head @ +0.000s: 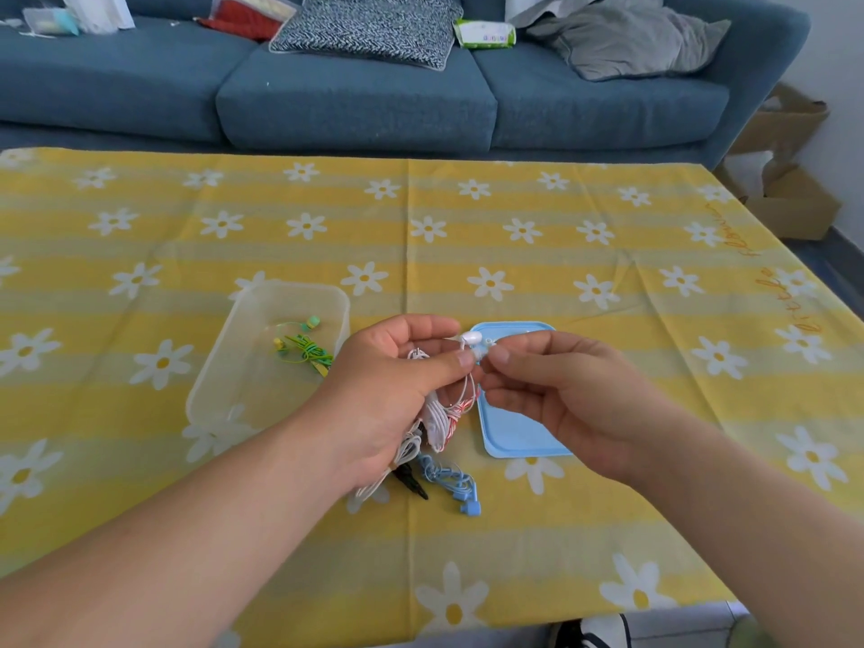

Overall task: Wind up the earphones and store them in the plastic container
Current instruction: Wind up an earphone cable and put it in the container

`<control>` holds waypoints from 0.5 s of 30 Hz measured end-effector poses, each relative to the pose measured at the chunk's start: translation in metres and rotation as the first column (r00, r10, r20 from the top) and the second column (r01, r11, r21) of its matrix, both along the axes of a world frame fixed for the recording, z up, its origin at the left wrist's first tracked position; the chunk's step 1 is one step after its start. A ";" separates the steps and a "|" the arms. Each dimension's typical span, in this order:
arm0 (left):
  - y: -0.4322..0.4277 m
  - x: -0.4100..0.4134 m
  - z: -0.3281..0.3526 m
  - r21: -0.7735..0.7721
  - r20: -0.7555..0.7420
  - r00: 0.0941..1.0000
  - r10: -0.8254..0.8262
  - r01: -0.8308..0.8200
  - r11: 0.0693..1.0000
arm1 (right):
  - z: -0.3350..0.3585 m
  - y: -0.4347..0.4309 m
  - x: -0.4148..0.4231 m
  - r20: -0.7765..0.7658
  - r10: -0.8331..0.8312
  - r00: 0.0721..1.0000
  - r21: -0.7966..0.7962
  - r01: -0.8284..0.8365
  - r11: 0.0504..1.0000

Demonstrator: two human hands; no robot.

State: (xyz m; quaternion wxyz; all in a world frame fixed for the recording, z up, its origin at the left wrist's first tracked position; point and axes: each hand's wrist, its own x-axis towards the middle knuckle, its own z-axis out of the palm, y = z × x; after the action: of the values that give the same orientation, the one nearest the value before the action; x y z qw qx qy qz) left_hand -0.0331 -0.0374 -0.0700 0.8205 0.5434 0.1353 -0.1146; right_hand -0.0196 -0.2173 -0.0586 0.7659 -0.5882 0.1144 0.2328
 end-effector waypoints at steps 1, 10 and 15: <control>0.000 0.000 0.000 0.000 0.005 1.000 0.002 -0.002 1.000 | -0.001 0.000 0.000 0.005 0.002 1.000 0.003 -0.002 1.000; 0.000 -0.001 0.001 0.030 0.043 0.999 0.007 -0.008 1.000 | -0.002 -0.002 -0.002 0.066 0.036 0.997 -0.023 -0.035 0.999; -0.002 -0.001 0.000 0.031 0.040 0.999 0.010 -0.012 0.999 | 0.000 0.000 -0.005 0.145 0.036 0.989 -0.068 -0.026 0.997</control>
State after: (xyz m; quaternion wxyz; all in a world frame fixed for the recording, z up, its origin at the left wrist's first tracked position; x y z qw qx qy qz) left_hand -0.0341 -0.0390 -0.0701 0.8150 0.5577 0.1236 -0.0970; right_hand -0.0250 -0.2169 -0.0589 0.7487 -0.6304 0.0561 0.1971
